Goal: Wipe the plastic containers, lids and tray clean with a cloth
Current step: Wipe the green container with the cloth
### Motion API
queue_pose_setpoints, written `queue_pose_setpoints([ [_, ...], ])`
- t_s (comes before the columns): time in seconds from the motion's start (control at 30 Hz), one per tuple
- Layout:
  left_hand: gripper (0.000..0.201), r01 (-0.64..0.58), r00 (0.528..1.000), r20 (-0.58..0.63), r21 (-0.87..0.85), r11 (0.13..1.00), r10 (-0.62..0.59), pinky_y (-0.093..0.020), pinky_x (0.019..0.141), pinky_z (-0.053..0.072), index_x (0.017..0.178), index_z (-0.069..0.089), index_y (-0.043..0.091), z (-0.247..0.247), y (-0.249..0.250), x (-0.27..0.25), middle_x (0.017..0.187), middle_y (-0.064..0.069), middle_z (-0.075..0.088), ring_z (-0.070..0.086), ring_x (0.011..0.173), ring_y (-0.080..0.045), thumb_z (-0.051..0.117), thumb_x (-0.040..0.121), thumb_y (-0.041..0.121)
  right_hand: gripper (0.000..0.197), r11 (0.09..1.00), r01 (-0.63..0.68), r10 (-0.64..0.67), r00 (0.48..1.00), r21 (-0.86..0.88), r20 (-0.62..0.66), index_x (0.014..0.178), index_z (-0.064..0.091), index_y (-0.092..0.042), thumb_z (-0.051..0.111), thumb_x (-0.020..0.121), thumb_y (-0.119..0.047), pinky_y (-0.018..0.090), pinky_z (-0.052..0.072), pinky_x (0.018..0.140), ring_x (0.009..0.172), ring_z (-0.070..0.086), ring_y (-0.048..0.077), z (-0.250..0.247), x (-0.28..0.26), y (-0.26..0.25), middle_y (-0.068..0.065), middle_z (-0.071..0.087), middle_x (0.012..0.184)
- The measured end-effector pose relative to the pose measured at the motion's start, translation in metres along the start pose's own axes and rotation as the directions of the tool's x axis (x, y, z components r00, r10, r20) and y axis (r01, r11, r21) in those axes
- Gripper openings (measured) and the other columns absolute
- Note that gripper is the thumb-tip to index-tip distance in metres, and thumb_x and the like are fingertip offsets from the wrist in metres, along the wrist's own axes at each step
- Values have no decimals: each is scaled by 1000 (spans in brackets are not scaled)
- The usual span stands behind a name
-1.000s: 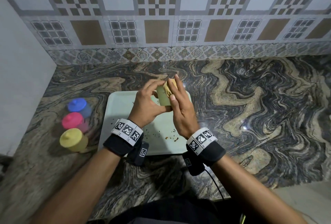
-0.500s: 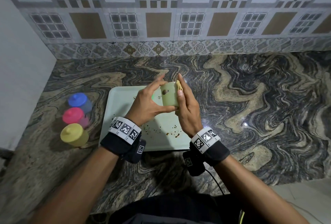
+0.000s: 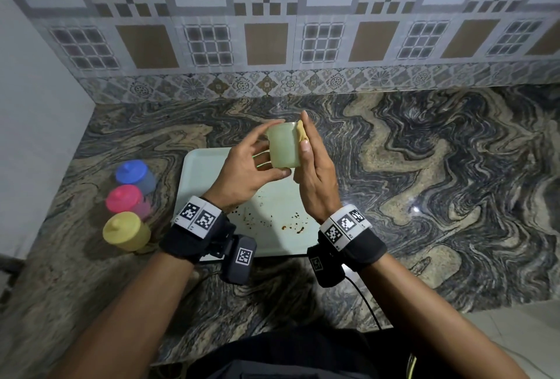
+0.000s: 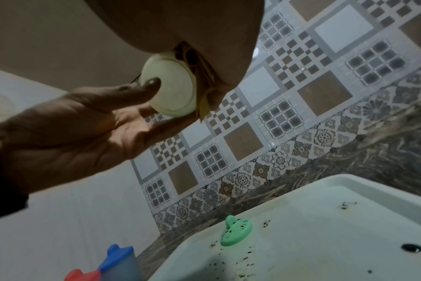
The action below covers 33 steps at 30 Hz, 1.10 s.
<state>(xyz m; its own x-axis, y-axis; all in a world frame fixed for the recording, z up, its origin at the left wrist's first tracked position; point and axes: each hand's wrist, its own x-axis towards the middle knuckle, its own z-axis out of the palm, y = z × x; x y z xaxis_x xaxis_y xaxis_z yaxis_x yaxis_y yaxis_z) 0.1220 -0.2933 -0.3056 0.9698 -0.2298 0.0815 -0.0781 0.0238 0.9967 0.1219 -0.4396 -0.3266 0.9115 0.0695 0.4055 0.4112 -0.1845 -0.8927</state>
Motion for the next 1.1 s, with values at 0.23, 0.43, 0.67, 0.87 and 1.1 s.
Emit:
queue_pose_setpoints([
  [0.23,79,67,996,53,30,997,-69,-35,101,48,147,38,28,-5,2,4,122,-11,66,62,116,-23,75,78,23,45,998,44,-45,999,-42,-24,151,30,-11,31,106,-12,34,17,123,150,15,9,1,2,-1,5,21,162],
  [0.43,74,93,994,73,-133,987,-84,-37,105,45,151,26,25,-6,1,4,136,-7,58,51,129,-24,61,87,11,46,999,15,-13,998,28,-55,152,24,-18,29,107,-15,47,19,122,150,16,10,3,3,-5,0,22,161],
  [0.67,73,67,997,31,-12,998,-66,-40,107,43,151,29,26,-8,0,7,130,-6,62,57,123,-17,64,89,13,47,999,32,-33,999,-42,-22,153,23,-14,30,107,-13,32,13,124,151,8,9,7,2,-1,3,11,164],
  [0.87,70,115,993,33,3,993,-115,-44,108,42,149,33,31,-6,1,9,129,2,63,56,123,-14,65,87,25,48,999,17,-18,1000,-43,-13,154,21,-13,29,107,-11,24,11,123,151,4,8,10,0,-4,4,7,164],
  [1.1,60,145,989,61,-200,969,-135,-43,107,43,147,37,22,-9,-4,5,134,-9,60,54,126,-24,58,92,11,49,985,52,-56,998,-162,-21,154,22,-17,29,106,-15,50,5,123,152,-8,17,12,-6,4,1,4,165],
])
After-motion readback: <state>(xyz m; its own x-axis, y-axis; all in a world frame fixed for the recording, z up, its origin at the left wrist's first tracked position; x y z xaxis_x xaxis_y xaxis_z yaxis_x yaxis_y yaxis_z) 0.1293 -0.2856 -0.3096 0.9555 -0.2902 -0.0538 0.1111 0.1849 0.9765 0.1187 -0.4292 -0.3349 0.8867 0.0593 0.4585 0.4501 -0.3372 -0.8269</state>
